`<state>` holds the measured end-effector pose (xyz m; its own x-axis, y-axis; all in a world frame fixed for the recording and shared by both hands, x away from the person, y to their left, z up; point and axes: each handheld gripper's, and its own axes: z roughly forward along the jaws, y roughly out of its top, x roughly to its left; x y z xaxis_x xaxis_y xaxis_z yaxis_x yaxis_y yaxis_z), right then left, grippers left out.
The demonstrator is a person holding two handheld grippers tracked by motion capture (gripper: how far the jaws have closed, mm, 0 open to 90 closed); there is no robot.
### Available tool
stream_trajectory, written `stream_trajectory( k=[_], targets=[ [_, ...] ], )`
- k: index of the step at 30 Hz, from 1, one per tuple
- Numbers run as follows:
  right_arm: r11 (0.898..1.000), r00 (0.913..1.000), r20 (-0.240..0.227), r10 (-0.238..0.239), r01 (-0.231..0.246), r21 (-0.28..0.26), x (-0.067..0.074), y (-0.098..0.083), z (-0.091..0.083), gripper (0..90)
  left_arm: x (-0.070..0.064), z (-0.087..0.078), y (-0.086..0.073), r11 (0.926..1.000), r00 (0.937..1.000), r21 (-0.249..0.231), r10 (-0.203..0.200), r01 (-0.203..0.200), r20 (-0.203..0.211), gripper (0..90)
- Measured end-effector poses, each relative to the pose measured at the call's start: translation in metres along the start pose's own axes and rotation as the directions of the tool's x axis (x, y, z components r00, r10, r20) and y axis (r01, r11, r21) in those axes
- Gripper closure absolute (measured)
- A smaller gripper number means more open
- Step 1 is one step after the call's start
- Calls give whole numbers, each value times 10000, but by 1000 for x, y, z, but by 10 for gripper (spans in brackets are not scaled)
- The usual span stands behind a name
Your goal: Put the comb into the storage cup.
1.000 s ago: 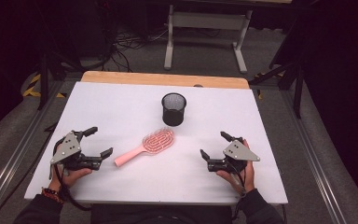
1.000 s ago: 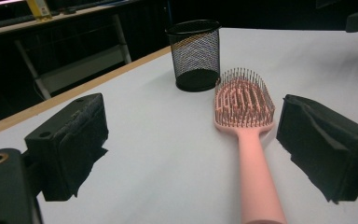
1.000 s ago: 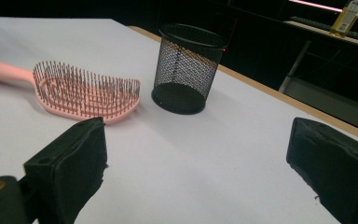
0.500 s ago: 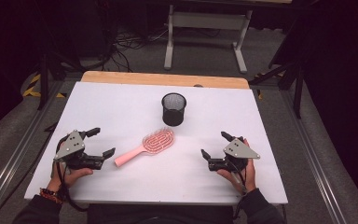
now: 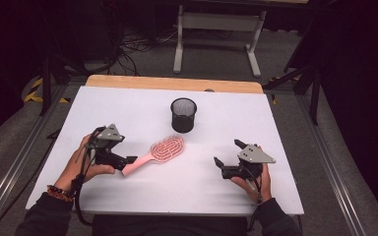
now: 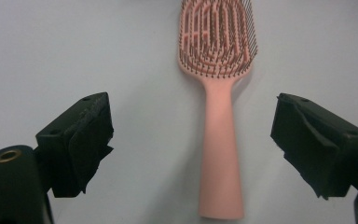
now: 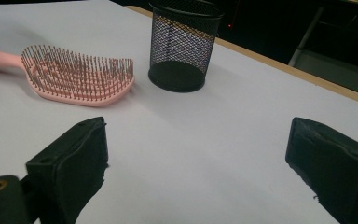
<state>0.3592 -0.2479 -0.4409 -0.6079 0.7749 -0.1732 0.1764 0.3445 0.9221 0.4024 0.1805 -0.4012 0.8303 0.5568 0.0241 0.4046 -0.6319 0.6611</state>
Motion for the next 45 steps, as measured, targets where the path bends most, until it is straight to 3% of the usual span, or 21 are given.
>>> stream_trajectory(
  k=[4,5,6,11,17,18,20,21,24,26,29,36,41,43,45],
  targets=[
    [9999,10000,-57,6,-5,135,-1,-1,1,65,-2,14,16,9962,10000,875,-38,32,69,137],
    [9999,10000,-42,17,-17,152,-1,-1,1,66,-2,14,16,9962,10000,875,-38,32,69,137],
    [9999,10000,-15,11,-11,143,-2,-1,1,66,-4,23,21,9899,10000,1417,21,-26,39,138],
    [9998,9999,-100,124,-122,139,-3,-1,0,66,-6,43,29,9682,9987,2491,120,-237,488,154],
    [9997,9996,-220,186,-181,192,-5,-2,1,64,-3,64,43,9430,9961,3298,161,-440,867,196],
    [9997,9996,-220,186,-181,192,-5,-2,1,64,-3,64,43,9430,9961,3298,161,-440,867,196],
    [9993,9993,-329,159,-148,335,-5,-5,4,62,-1,72,47,9282,9955,3693,115,-455,937,202],
    [9993,9993,-329,159,-148,335,-5,-5,4,62,-1,72,47,9282,9955,3693,115,-455,937,209],
    [9988,9992,-343,209,-194,444,-7,-7,6,62,-2,82,49,9103,9950,4102,150,-546,991,251],
    [9987,9990,-363,251,-234,458,-7,-7,7,63,-4,86,49,8869,9925,4543,341,-841,1170,325],
    [9980,9980,-528,353,-324,547,-8,-8,9,66,-5,87,52,8796,9928,4648,584,-1008,1049,373],
    [9977,9977,-634,249,-208,646,-6,-9,11,69,-4,92,60,8622,9930,4961,588,-1024,1027,417],
    [9968,9970,-736,245,-188,771,-5,-9,11,71,-4,91,59,8687,9950,4883,442,-827,899,456],
    [9967,9973,-705,203,-146,796,-5,-9,11,73,-3,89,58,8753,9958,4777,400,-749,829,524],
    [9967,9972,-718,205,-148,796,-4,-9,11,73,-3,88,58,8757,9962,4778,368,-700,785,623]
  ],
)
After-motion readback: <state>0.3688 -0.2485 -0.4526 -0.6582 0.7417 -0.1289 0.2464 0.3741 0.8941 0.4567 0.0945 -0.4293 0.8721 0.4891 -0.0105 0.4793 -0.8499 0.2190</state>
